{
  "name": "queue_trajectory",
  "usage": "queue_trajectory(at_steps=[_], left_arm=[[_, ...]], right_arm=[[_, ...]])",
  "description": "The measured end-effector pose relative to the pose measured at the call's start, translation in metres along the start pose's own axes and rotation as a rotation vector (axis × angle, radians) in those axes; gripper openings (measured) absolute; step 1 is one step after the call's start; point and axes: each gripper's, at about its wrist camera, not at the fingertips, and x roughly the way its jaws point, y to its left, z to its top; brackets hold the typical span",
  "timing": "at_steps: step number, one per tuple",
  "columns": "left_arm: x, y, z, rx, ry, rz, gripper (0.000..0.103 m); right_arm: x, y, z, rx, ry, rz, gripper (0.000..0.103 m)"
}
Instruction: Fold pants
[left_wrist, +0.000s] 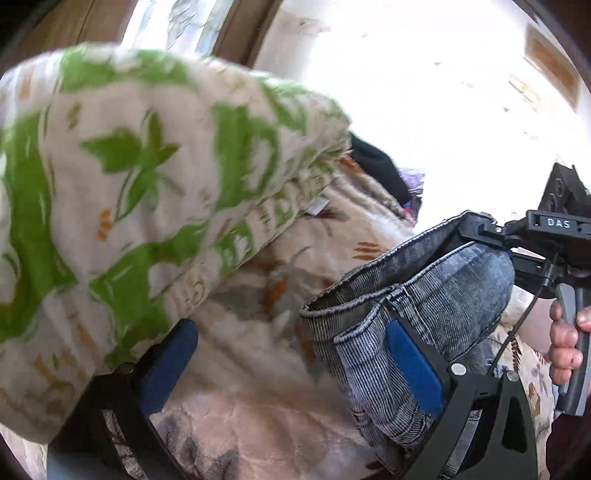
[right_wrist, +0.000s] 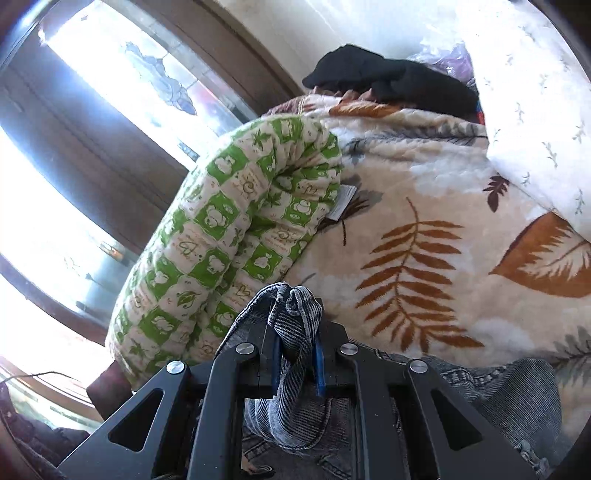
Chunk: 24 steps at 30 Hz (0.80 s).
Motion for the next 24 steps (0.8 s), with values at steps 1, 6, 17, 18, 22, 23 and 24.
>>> queue_trajectory(at_steps=[1,6,17,18,22,23,24], left_arm=[[0.000,-0.004,0.001,0.011,-0.004,-0.012,0.103],[0.002,-0.025,0.012,0.064,-0.027,-0.085,0.103],[-0.024,-0.096,0.023,0.416,-0.107,-0.327,0.103],[-0.024,-0.104,0.022,0.444,-0.095,-0.358,0.103],[-0.018,-0.128,0.020,0.510,-0.025,-0.435,0.068],[-0.017,-0.133,0.017,0.531,0.003,-0.444,0.051],[-0.017,-0.136,0.015,0.532,0.027,-0.471,0.048]], right_arm=[[-0.004,-0.002,-0.002,0.003,-0.009,0.003,0.012],[-0.029,-0.016,-0.016,0.029,-0.061,0.022,0.012],[-0.085,-0.042,-0.041,0.097,-0.163,0.044,0.012],[-0.088,-0.043,-0.044,0.100,-0.168,0.043,0.012],[-0.103,-0.043,-0.049,0.110,-0.189,0.033,0.012],[-0.107,-0.044,-0.051,0.113,-0.192,0.028,0.012],[-0.110,-0.045,-0.053,0.118,-0.194,0.022,0.012]])
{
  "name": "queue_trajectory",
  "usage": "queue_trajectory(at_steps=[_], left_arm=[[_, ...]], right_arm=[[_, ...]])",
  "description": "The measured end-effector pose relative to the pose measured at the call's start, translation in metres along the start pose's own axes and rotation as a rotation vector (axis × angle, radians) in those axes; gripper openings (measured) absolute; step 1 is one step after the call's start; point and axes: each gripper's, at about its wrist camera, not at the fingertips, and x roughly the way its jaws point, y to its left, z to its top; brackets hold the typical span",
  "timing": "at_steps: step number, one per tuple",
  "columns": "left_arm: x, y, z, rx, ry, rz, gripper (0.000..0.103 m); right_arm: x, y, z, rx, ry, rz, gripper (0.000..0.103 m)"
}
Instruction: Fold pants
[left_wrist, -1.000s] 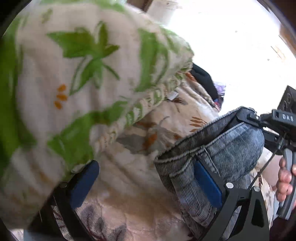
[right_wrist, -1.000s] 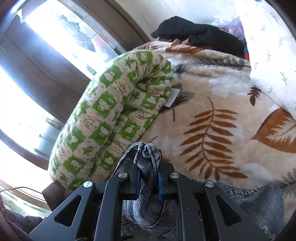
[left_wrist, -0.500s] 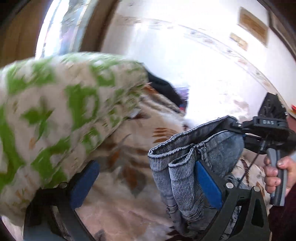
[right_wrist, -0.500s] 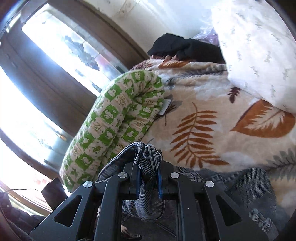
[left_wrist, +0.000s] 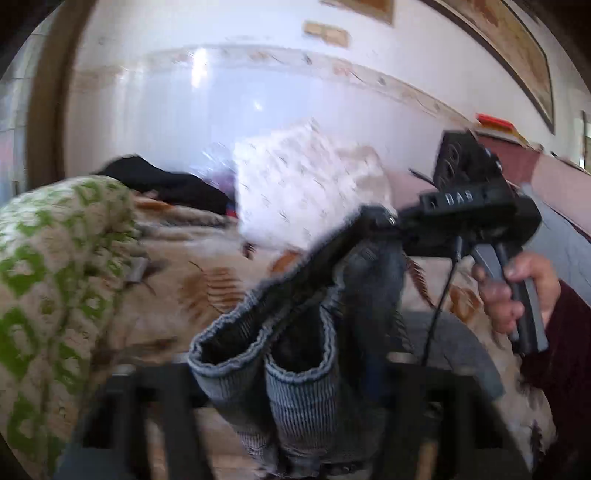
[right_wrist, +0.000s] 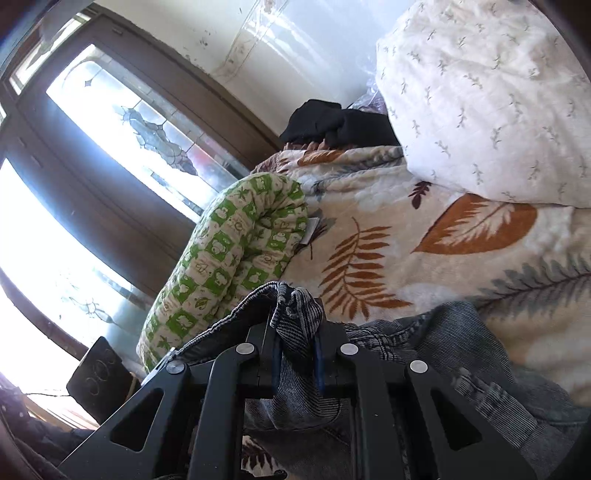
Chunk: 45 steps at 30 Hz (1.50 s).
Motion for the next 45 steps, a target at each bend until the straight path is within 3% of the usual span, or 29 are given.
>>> queue_trajectory(at_steps=[5,10,18,24,33,38,42,45], left_arm=[[-0.007,-0.023,-0.003,0.030,-0.007,-0.050,0.034],[-0.003,-0.062,-0.008,0.068,0.030,-0.094,0.026],[0.031,-0.121,-0.023,0.087,0.094,-0.104,0.026],[0.045,-0.133,-0.029,0.070,0.116,-0.108,0.026],[0.027,-0.144,-0.017,0.040,0.071,-0.182,0.024],[0.017,-0.173,-0.007,0.063,0.053,-0.255,0.024],[0.035,-0.198,-0.012,0.086,0.096,-0.283,0.024],[0.065,-0.212,-0.028,0.094,0.194,-0.276,0.024]], right_arm=[[-0.020,-0.011,-0.009,0.027,-0.020,-0.015,0.013],[-0.041,-0.021,-0.013,0.057,-0.038,-0.039,0.013],[-0.063,-0.065,-0.025,0.129,-0.043,-0.101,0.013],[-0.063,-0.085,-0.029,0.164,-0.053,-0.090,0.013],[-0.100,-0.076,-0.032,0.159,-0.137,-0.001,0.013],[-0.137,-0.070,-0.034,0.137,-0.185,0.017,0.013],[-0.154,-0.093,-0.045,0.178,-0.180,-0.028,0.013],[-0.149,-0.130,-0.062,0.261,-0.138,-0.072,0.013]])
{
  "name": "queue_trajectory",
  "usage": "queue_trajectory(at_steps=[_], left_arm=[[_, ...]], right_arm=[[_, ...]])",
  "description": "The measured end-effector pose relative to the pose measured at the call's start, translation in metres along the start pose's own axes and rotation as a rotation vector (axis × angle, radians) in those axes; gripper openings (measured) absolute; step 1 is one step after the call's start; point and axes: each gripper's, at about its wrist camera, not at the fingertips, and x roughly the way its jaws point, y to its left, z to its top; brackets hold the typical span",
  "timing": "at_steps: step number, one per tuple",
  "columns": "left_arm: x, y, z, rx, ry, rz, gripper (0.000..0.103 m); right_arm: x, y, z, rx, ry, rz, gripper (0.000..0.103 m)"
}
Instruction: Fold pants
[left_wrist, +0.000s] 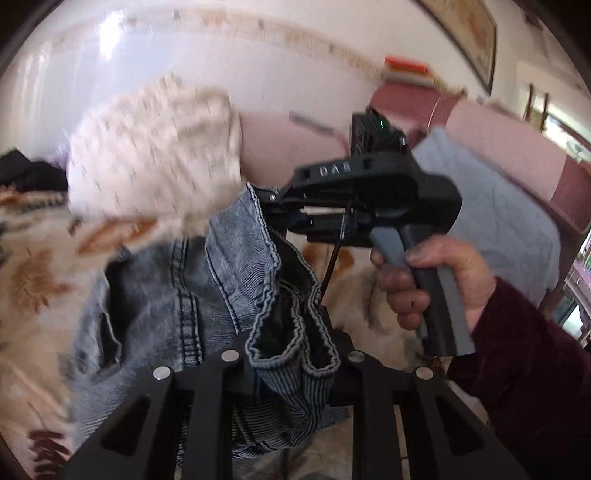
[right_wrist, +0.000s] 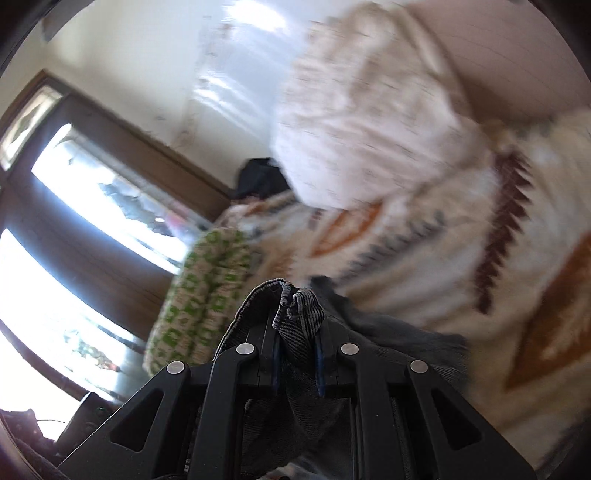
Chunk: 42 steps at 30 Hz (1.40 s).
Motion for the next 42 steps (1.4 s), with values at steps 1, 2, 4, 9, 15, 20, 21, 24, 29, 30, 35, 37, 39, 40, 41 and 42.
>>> queue_trajectory(at_steps=[1,2,4,9,15,20,21,24,29,30,35,37,39,40,41,42], left_arm=[[0.010,-0.002,-0.004,0.001,0.025,0.002,0.024],[0.017,-0.004,-0.009,0.013,0.040,0.007,0.024],[0.029,-0.007,-0.017,0.030,0.066,0.013,0.024],[0.036,-0.010,-0.023,0.049,0.069,0.004,0.034],[0.018,-0.026,-0.034,0.101,0.048,-0.070,0.061],[-0.030,-0.026,-0.039,0.164,0.015,-0.091,0.064],[-0.042,-0.023,-0.039,0.172,0.003,-0.084,0.065],[-0.076,-0.008,-0.036,0.170,-0.040,-0.039,0.071],[-0.095,0.046,-0.014,0.096,-0.096,0.100,0.080],[-0.091,0.057,-0.008,0.088,-0.090,0.139,0.081],[-0.059,0.102,0.010,-0.041,-0.076,0.204,0.081],[-0.038,0.107,0.009,-0.050,-0.035,0.208,0.081],[-0.022,0.106,0.001,-0.039,0.020,0.200,0.081],[-0.012,0.105,-0.004,-0.017,0.055,0.205,0.081],[-0.002,0.103,-0.012,0.017,0.100,0.225,0.081],[0.007,0.102,-0.018,0.038,0.131,0.243,0.081]], right_arm=[[0.005,-0.013,-0.004,0.026,0.016,-0.014,0.013],[0.008,-0.023,-0.008,0.045,0.024,-0.023,0.013],[0.012,-0.043,-0.015,0.086,0.035,-0.023,0.014],[0.007,-0.066,-0.022,0.134,0.033,-0.010,0.017],[-0.011,-0.070,-0.021,0.159,0.010,-0.060,0.044],[-0.045,-0.051,-0.027,0.097,-0.029,-0.195,0.045],[-0.055,-0.042,-0.030,0.077,-0.048,-0.205,0.046],[-0.073,-0.018,-0.039,0.036,-0.107,-0.229,0.048],[-0.071,0.048,-0.061,-0.093,-0.191,-0.232,0.053],[-0.066,0.055,-0.062,-0.103,-0.200,-0.239,0.055],[-0.009,0.068,-0.058,-0.099,-0.182,-0.283,0.055],[0.009,0.054,-0.057,-0.047,-0.147,-0.292,0.055],[0.021,0.031,-0.060,0.045,-0.127,-0.266,0.054],[0.022,0.021,-0.062,0.077,-0.136,-0.272,0.054],[0.020,0.014,-0.065,0.084,-0.144,-0.294,0.051],[0.019,0.008,-0.067,0.077,-0.147,-0.332,0.050]])
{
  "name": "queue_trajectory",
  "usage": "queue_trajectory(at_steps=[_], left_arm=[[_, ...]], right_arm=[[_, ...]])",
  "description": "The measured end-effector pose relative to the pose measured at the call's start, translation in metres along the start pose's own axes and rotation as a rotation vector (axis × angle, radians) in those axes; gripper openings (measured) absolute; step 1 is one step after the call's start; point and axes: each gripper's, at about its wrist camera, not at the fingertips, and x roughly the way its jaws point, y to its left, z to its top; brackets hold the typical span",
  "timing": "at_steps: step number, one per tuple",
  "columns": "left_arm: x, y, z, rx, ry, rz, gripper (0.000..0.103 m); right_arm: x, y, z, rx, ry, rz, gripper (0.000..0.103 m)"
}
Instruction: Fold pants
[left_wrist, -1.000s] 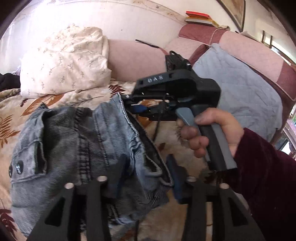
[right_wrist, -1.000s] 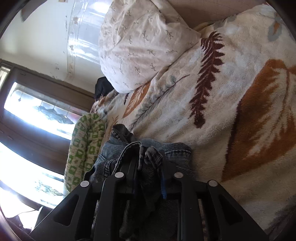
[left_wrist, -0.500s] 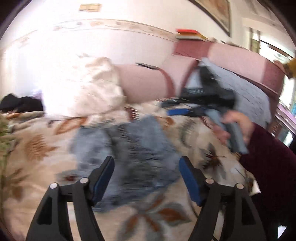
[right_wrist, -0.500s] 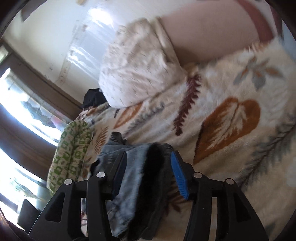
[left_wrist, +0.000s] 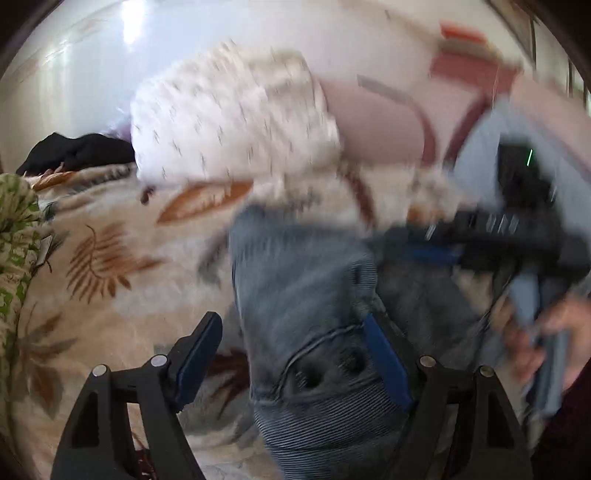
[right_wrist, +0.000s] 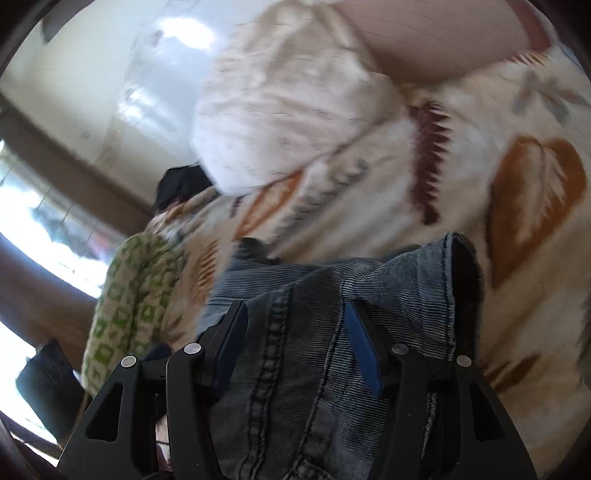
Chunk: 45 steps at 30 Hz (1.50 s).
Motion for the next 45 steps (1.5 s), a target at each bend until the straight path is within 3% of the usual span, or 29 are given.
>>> queue_trajectory(at_steps=[1,4,8,13,16,21,24,26,33,37,42,45], left_arm=[[0.008,-0.001,-0.006,0.009,0.026,0.012,0.083],[0.022,0.007,-0.015,-0.039,0.058,-0.023,0.086],[0.018,0.017,-0.015,-0.090,0.071,-0.039,0.086],[-0.020,0.021,-0.006,-0.090,-0.022,-0.015,0.085],[-0.038,0.024,-0.008,-0.053,-0.030,0.013,0.085],[-0.019,0.019,-0.036,0.032,0.059,0.054,0.086],[-0.014,0.014,-0.041,0.076,0.035,0.088,0.088],[-0.010,0.022,-0.041,0.037,0.056,0.068,0.090],[-0.030,0.030,-0.030,0.006,0.006,0.037,0.088],[-0.042,0.054,-0.012,-0.083,-0.049,0.016,0.088],[-0.032,0.072,0.011,-0.161,-0.089,0.044,0.088],[-0.015,0.069,0.025,-0.181,-0.078,0.030,0.088]], right_arm=[[0.006,-0.013,-0.003,0.005,0.022,-0.081,0.050],[0.005,-0.048,-0.010,0.147,0.020,0.019,0.044],[-0.021,-0.018,-0.014,0.016,-0.011,-0.070,0.051],[-0.058,0.029,-0.039,-0.101,-0.025,-0.037,0.051],[-0.069,0.049,-0.062,-0.160,-0.023,-0.053,0.053],[-0.036,0.034,-0.095,-0.127,0.097,-0.167,0.053],[-0.025,0.040,-0.109,-0.210,0.092,-0.232,0.053],[-0.025,0.046,-0.108,-0.225,0.101,-0.257,0.053],[-0.052,0.055,-0.107,-0.215,0.059,-0.213,0.053],[-0.070,0.066,-0.096,-0.229,-0.010,-0.177,0.053],[-0.072,0.075,-0.085,-0.263,-0.049,-0.173,0.053],[-0.060,0.073,-0.086,-0.258,-0.024,-0.157,0.053]])
